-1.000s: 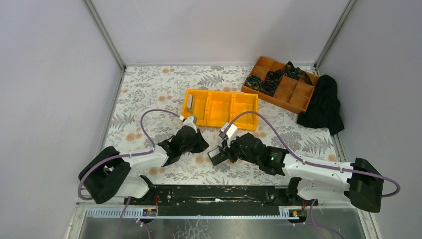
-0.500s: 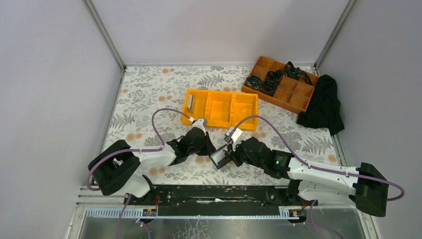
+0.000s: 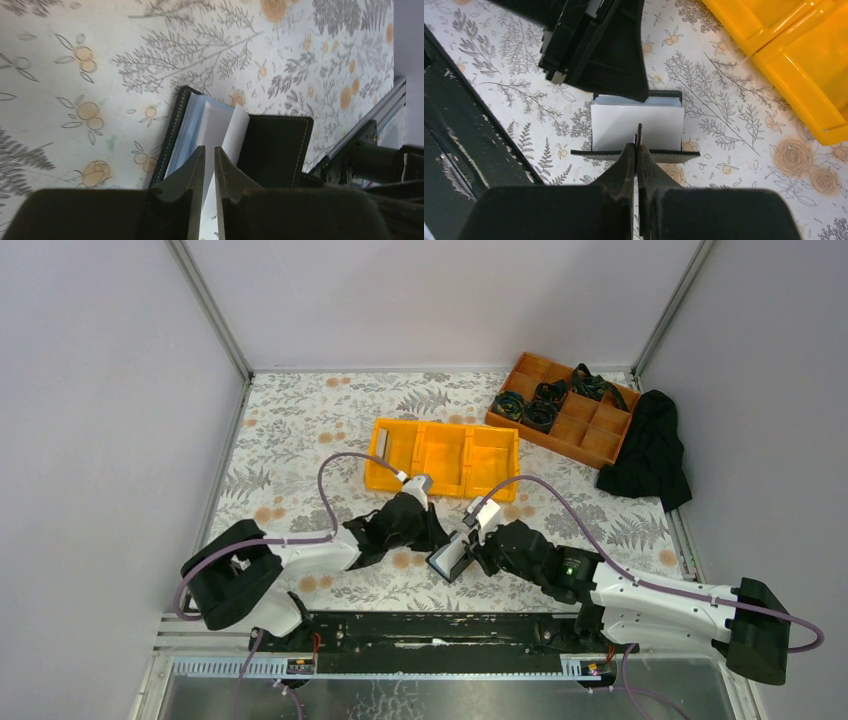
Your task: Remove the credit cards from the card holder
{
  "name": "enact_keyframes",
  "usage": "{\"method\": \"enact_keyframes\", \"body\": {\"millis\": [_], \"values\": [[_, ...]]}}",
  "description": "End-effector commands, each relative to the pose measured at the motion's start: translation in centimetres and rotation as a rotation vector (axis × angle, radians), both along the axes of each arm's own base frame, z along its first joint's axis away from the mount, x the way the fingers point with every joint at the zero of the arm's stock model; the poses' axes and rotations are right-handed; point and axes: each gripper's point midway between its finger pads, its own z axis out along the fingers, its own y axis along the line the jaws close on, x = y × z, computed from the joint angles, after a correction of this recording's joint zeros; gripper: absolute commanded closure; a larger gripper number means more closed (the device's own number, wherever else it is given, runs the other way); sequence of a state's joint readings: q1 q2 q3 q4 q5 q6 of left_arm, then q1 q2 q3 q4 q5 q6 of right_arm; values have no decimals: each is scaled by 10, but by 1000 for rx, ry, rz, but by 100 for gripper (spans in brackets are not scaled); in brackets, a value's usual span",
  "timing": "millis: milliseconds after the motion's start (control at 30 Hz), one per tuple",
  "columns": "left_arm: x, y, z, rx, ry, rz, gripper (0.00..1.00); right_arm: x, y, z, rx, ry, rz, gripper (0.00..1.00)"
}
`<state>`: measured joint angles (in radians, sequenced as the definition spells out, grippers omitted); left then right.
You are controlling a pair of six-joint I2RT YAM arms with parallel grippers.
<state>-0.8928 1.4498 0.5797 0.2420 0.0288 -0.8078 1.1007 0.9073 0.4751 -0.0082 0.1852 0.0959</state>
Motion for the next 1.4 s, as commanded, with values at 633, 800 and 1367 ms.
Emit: {"method": "enact_keyframes", "body": {"millis": [633, 800, 1367], "values": [[-27, -40, -51, 38, 134, -177, 92, 39, -41, 1, -94, -54, -371, 11], [-25, -41, -56, 49, 146, -178, 93, 43, -49, 3, -111, -13, -486, 27], [-4, -22, -52, 25, 116, -83, 92, 14, -44, -26, -102, 214, -508, 100]]}}
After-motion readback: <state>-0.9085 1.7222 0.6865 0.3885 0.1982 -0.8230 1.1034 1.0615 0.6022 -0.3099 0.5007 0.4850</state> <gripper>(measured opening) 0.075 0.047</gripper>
